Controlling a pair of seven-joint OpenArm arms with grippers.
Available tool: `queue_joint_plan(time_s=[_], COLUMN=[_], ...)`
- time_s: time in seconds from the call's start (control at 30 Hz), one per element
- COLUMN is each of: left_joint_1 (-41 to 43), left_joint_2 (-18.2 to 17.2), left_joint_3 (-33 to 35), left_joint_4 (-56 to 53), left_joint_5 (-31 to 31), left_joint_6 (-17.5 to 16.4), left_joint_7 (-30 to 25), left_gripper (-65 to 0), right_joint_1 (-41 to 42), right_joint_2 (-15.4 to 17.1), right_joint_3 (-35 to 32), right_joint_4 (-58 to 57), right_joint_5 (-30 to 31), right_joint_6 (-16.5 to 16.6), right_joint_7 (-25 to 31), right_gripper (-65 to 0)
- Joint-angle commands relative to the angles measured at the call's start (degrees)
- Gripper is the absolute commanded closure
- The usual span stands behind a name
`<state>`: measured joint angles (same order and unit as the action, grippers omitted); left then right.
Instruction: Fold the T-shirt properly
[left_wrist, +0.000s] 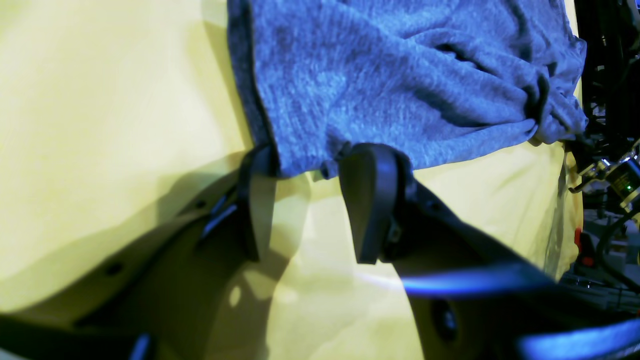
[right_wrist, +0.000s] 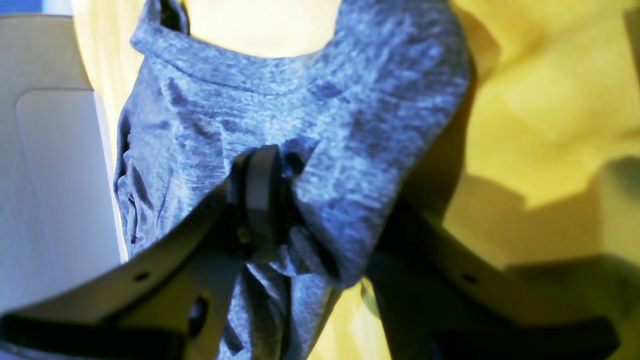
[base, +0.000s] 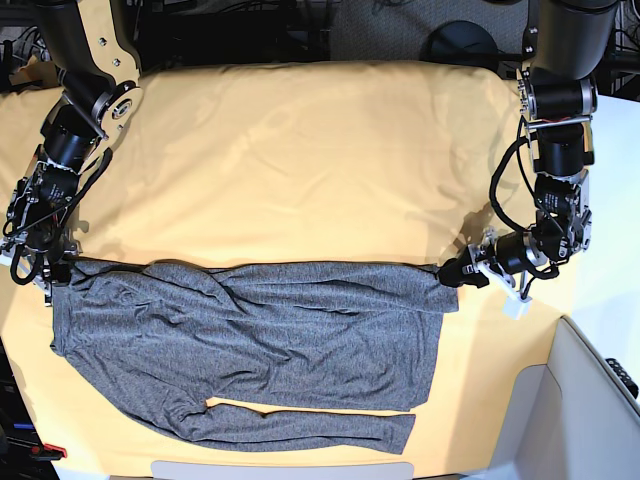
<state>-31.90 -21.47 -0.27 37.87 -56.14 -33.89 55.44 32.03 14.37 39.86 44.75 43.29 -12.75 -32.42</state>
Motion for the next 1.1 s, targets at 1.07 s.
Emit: queue_joint_plan(time_s=[1.07], left_joint_1=[-2.4], left_joint_2=[4.0], left_joint_3=[-0.3], left_joint_4=[0.6], left_joint_5=[11.7], left_joint_6=[7.0], left_joint_7=[-2.4], left_gripper=[-31.3], right_joint_1=[-2.0], right_joint_2=[-0.8], right_joint_3=[-0.2], right_joint_4=[-0.8], right_joint_5=[-1.1], right_joint_6=[-1.7], right_joint_7=[-2.8], right_gripper=[0.0])
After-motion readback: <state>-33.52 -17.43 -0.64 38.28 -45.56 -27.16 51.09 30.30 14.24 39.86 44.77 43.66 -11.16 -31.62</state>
